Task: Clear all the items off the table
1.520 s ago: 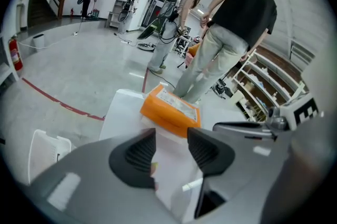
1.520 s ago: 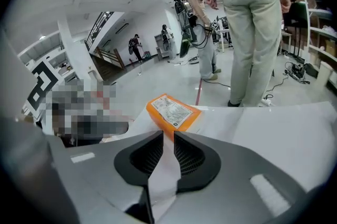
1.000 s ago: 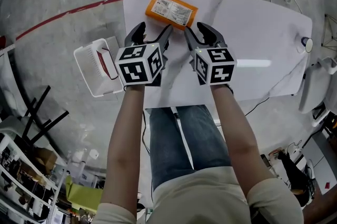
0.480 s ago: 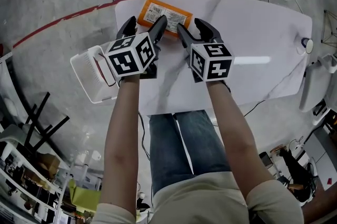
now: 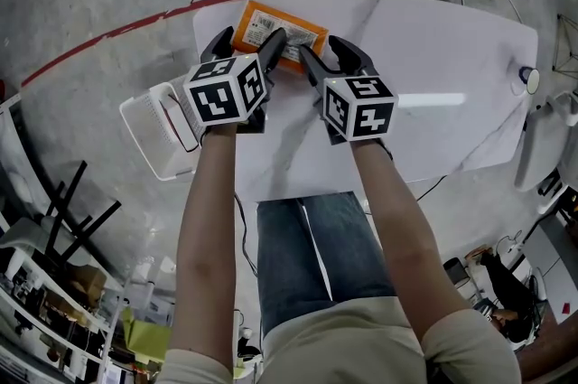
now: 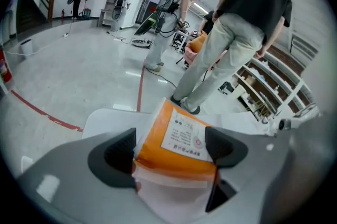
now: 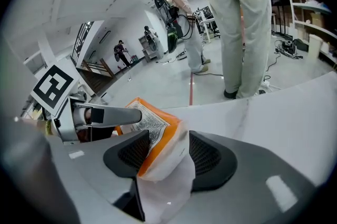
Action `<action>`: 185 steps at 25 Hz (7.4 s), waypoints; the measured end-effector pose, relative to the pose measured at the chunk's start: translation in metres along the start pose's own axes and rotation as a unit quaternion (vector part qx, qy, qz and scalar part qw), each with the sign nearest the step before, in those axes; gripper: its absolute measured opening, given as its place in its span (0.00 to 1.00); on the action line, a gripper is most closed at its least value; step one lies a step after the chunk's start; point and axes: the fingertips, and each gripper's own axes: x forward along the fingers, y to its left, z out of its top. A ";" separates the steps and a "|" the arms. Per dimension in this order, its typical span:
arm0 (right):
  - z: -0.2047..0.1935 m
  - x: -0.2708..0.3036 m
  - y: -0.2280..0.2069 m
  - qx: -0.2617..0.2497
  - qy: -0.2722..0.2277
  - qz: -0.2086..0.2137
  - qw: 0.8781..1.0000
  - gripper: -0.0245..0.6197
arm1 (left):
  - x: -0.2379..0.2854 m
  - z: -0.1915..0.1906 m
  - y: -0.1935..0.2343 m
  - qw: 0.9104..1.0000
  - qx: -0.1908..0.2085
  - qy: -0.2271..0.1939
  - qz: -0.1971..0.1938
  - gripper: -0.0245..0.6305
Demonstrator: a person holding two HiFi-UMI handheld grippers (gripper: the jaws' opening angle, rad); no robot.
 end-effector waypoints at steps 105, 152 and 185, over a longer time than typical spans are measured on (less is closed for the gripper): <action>-0.188 0.039 0.427 -0.233 0.083 0.173 0.953 0.27 | -0.337 -0.248 0.294 0.951 -0.225 -0.131 0.165 0.47; -0.356 0.114 0.442 -0.330 0.202 0.173 0.905 0.27 | -0.301 -0.421 0.371 0.930 -0.301 -0.076 0.197 0.51; -0.344 0.073 0.472 -0.349 0.186 0.194 0.898 0.04 | -0.344 -0.390 0.352 0.916 -0.304 -0.107 0.239 0.06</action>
